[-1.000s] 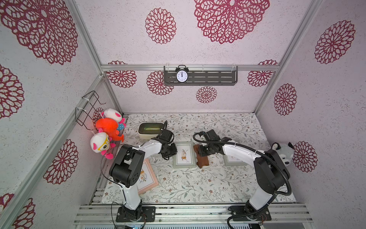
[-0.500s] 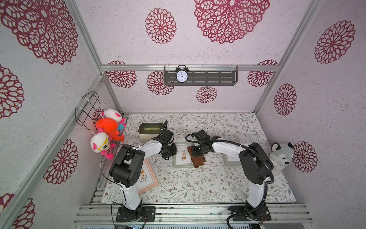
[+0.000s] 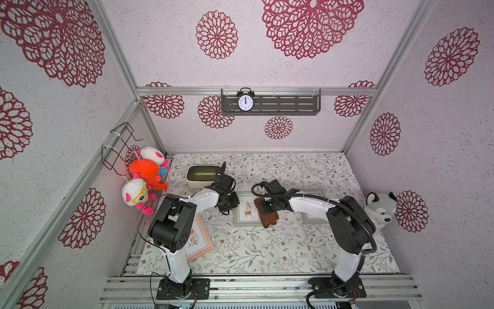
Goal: Wipe the picture frame with a cloth
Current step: Wipe the dirt from the picture frame.
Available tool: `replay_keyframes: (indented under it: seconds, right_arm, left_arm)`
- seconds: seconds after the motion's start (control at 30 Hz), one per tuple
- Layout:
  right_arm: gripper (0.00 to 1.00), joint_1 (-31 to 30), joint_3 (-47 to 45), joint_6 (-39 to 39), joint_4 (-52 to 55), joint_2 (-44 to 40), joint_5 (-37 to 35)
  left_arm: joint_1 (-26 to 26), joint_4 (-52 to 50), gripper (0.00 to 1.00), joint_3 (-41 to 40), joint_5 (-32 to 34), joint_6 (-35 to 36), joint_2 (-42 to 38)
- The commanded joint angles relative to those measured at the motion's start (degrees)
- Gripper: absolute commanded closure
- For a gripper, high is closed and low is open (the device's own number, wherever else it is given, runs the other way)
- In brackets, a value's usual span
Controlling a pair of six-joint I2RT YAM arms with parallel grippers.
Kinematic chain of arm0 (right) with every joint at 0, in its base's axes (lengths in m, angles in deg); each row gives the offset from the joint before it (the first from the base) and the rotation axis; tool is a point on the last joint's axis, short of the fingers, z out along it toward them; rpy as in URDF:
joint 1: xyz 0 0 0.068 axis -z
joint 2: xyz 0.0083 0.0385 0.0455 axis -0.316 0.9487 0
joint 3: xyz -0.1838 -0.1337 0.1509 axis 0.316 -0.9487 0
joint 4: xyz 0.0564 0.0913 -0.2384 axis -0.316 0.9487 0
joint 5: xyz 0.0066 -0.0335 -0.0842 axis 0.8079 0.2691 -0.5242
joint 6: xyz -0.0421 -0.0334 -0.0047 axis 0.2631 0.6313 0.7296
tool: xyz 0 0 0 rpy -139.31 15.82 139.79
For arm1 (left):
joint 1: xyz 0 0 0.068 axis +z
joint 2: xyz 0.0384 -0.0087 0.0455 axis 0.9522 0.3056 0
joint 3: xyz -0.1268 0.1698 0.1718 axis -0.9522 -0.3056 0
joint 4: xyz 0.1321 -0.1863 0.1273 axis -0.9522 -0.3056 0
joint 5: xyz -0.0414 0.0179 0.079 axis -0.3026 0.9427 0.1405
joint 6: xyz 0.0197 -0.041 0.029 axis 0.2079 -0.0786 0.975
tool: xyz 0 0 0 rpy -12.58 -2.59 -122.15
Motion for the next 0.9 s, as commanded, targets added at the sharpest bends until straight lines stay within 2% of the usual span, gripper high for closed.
replay_keyframes:
  seconds: [0.0,0.1,0.27,0.33,0.43,0.67,0.77,0.87]
  right_arm:
    - [1.00,-0.9,-4.4,-2.2,6.4,-1.6,0.3]
    - [1.00,0.9,0.8,-0.2,6.4,2.8,-2.2]
    - [1.00,5.4,18.2,1.9,8.6,15.8,-4.9]
    - [1.00,5.3,22.0,2.4,10.5,18.3,-5.5]
    - [1.00,3.4,17.1,2.6,8.5,15.6,-2.1]
    - [1.00,-1.7,-5.7,-3.5,3.7,0.0,2.8]
    - [1.00,-1.3,-6.2,-2.8,3.6,-1.6,2.0]
    - [1.00,0.8,1.2,-0.2,5.0,2.9,-0.2]
  left_arm:
    - [-1.5,-5.2,0.77,-3.7,2.4,-0.3,5.5]
    - [-1.5,-5.2,0.78,-3.8,2.3,-0.1,5.7]
    - [-1.5,-5.5,0.77,-3.4,2.4,0.5,5.7]
    - [-1.5,-5.7,0.78,-3.1,2.4,0.6,6.7]
    - [-1.6,-5.8,0.78,-2.9,2.7,0.6,7.7]
    - [-1.6,-5.0,0.78,-3.8,2.9,-0.3,7.5]
    - [-1.6,-4.4,0.78,-4.3,2.6,-0.5,7.5]
    - [-1.6,-4.1,0.78,-4.4,2.6,-0.6,7.9]
